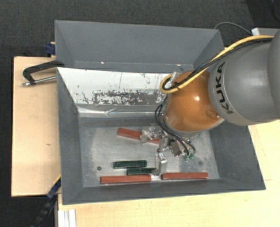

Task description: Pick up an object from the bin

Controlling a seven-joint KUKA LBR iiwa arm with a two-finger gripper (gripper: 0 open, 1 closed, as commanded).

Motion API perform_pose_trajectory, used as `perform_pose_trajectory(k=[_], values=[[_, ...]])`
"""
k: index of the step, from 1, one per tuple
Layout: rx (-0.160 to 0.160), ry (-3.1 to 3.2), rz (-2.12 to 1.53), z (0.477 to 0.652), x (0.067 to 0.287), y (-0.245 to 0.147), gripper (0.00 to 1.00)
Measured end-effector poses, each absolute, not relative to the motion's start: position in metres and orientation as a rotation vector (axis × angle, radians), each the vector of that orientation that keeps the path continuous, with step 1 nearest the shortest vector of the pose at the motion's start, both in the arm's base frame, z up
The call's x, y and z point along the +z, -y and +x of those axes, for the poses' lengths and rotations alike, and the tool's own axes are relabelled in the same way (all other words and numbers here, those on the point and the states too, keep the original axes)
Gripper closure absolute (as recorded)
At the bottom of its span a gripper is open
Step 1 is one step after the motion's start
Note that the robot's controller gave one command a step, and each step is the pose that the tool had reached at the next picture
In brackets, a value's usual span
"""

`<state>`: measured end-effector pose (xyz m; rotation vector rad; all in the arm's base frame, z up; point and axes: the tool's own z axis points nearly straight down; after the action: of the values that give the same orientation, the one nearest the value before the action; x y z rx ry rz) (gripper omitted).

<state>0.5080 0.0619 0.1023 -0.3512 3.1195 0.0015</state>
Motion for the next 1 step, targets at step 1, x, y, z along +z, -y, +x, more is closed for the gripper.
perform_pose_trajectory(k=[1], values=[[0.007,-3.098,-0.498,0.5427,0.0799,-0.0303,0.0]])
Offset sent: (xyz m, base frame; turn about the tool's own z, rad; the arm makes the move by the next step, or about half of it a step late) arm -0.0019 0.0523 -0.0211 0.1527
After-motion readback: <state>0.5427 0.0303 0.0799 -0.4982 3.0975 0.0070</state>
